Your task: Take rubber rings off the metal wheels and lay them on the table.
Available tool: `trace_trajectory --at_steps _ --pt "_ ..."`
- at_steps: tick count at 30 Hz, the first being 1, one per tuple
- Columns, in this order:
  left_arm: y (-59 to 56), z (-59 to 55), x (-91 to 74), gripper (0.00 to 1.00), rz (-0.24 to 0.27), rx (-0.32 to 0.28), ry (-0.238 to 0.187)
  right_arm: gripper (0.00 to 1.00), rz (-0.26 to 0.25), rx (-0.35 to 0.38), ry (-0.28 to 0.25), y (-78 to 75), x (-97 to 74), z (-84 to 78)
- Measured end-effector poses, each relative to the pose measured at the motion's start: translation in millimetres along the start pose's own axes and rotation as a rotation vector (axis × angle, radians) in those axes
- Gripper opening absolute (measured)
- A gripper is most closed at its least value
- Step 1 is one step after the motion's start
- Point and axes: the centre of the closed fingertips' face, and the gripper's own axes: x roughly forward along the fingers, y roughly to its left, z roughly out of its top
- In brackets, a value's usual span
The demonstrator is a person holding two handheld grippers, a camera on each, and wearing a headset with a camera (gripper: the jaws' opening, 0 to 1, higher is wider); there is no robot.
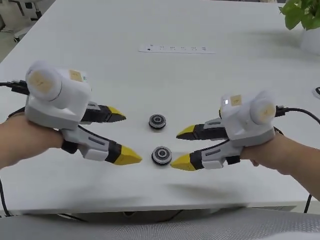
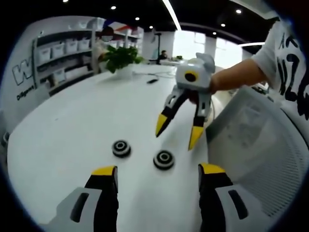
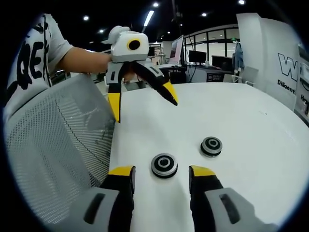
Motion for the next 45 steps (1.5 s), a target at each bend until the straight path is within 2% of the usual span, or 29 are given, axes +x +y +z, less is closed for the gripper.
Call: trace_trajectory --at_steps 11,31,45 --pt "-4.5 3.0 15.2 0.59 -0.037 -0.001 0.003 0.35 0.005 0.03 -0.008 -1.5 4.7 -3.9" --pt "-14.6 -8.0 43.4 0.47 -0.094 -0.005 0.048 0.32 0.018 0.077 -0.001 -3.4 15.0 -16.0" --pt "-17.2 -8.8 59.5 0.35 -0.11 -0.024 0.049 0.3 0.026 0.082 -0.003 -2.5 17.3 -15.5"
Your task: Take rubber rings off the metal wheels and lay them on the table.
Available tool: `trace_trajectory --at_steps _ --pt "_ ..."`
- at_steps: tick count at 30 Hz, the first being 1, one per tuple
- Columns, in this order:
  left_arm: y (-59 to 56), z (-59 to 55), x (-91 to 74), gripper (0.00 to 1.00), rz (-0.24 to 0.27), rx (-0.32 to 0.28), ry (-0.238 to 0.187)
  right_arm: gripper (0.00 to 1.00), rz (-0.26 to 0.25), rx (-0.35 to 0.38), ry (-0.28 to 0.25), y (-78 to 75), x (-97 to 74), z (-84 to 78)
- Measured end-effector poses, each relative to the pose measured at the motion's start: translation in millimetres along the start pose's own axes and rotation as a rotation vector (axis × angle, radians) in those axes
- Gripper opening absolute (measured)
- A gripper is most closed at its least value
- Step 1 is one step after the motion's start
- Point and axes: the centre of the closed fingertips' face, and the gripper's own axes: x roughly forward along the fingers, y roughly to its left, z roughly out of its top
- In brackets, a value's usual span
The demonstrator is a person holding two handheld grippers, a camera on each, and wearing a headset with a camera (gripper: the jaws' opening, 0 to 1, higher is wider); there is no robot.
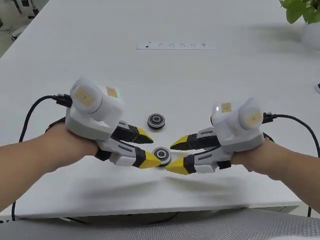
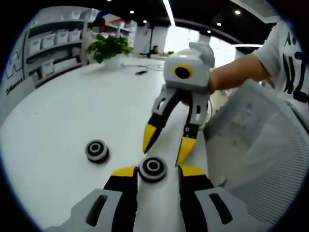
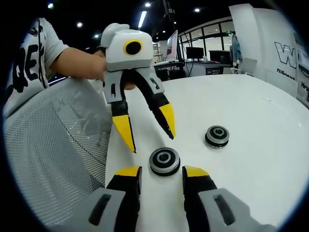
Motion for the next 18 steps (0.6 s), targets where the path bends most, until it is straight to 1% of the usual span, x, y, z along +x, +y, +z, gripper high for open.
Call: trace_trajectory --at_steps 10,14,18 --pt "0.4 -5.9 8.6 0.27 0.004 -0.002 0.014 0.3 0.001 0.004 0.001 -0.4 -0.6 -1.9" --pt "2.1 -5.8 10.4 0.26 0.013 0.003 0.015 0.3 0.001 0.007 0.001 -0.4 -0.6 -2.2" --pt "3.8 -5.8 12.1 0.23 0.019 0.006 0.016 0.3 0.001 0.01 0.001 0.0 0.2 -2.5"
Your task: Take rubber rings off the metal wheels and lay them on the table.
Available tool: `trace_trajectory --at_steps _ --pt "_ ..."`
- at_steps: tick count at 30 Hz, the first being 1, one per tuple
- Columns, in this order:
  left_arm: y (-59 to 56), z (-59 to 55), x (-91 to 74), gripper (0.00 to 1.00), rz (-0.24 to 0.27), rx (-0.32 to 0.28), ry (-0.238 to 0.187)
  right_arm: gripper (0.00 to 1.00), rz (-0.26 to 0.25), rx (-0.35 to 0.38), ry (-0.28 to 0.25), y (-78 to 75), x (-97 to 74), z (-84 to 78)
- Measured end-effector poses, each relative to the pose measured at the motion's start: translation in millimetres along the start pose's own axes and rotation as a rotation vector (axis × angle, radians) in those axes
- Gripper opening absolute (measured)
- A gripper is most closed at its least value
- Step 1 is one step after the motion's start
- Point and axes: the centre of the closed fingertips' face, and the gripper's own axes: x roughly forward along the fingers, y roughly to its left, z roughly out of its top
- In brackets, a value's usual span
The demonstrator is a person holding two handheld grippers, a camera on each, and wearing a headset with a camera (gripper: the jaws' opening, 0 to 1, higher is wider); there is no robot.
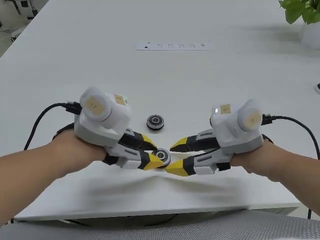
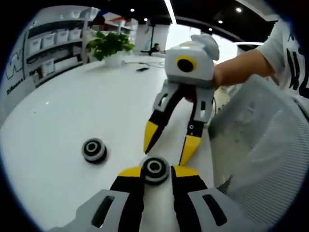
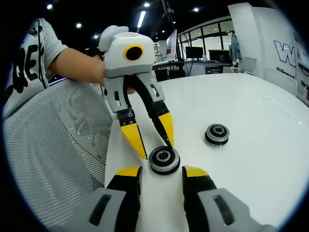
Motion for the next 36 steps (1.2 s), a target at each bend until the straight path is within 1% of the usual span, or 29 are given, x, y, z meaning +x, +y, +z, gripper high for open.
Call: trace_trajectory --at_steps 4,7,10,13,17,22,25,31,36 --pt "-1.5 -0.3 1.0 0.21 0.002 0.016 0.004 0.3 0.002 -0.001 0.004 0.4 0.3 -1.3" --pt "0.4 0.6 1.6 0.19 0.015 0.018 0.005 0.3 -0.001 0.004 0.006 -0.4 0.3 -2.6" --pt "0.7 0.4 3.2 0.18 0.024 0.041 0.01 0.3 -0.005 0.009 0.003 -1.9 -0.1 -3.0" --pt "1.4 1.1 3.9 0.16 0.035 0.046 0.012 0.3 -0.008 0.007 0.006 -2.6 -0.3 -4.3" --pt "3.1 0.4 4.8 0.15 0.052 0.086 0.021 0.3 -0.012 0.01 0.001 -3.2 -0.8 -4.2" --pt "4.5 0.2 5.6 0.14 0.064 0.101 0.026 0.3 -0.015 0.014 -0.001 -3.3 0.1 -4.8" --pt "5.0 -0.3 5.7 0.14 0.067 0.123 0.026 0.3 -0.016 0.011 0.004 -3.4 1.3 -5.5" --pt "5.1 -0.7 5.9 0.14 0.072 0.127 0.027 0.3 -0.019 0.003 0.006 -3.4 2.6 -2.3" --pt "5.0 -0.8 6.1 0.14 0.075 0.126 0.028 0.31 -0.024 -0.007 0.011 -2.5 4.4 -2.8"
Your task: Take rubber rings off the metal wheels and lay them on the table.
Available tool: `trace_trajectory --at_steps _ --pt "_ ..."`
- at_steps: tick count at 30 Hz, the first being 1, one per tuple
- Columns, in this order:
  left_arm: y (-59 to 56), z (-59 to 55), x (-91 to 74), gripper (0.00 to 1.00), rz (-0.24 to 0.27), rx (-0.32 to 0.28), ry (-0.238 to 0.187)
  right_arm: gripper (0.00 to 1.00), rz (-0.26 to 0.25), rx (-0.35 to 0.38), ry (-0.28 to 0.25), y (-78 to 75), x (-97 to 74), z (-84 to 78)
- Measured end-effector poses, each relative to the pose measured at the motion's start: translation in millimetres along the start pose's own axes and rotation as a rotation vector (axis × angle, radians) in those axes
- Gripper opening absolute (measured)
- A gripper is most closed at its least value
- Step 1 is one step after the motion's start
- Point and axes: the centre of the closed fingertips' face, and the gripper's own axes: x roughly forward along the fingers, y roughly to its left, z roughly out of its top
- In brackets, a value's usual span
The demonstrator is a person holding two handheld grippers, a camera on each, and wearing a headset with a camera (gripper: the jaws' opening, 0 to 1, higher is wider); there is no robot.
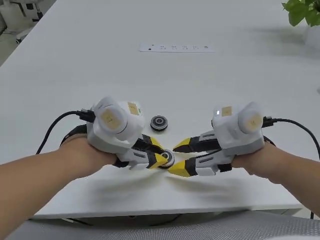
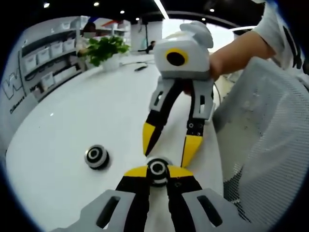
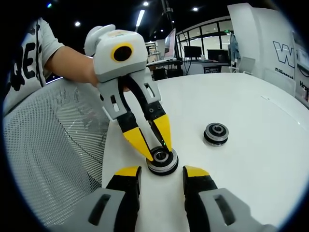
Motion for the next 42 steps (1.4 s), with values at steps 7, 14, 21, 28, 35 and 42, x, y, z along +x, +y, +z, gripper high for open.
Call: trace_trajectory --at_steps 7,14,21,28,35,42 --pt "0.0 -0.5 0.3 0.13 0.006 -0.003 0.002 0.33 -0.011 -0.016 0.013 0.9 3.6 -1.4" --pt "-0.2 -0.6 0.2 0.13 0.009 -0.003 0.004 0.34 -0.026 -0.034 0.019 -0.9 6.4 0.1" --pt "-0.7 -0.6 0.0 0.13 0.008 0.001 0.004 0.34 -0.026 -0.035 0.017 -0.7 7.3 1.3" --pt "-1.2 -1.1 -0.3 0.12 0.009 0.001 0.006 0.34 -0.023 -0.034 0.019 0.1 7.9 2.0" --pt "-1.3 -1.1 -0.6 0.12 0.011 0.006 0.0 0.31 -0.029 -0.031 0.016 -0.3 6.9 1.7" --pt "-1.1 -0.9 -0.5 0.12 0.015 0.008 0.001 0.3 -0.032 -0.032 0.015 -1.4 8.3 3.0"
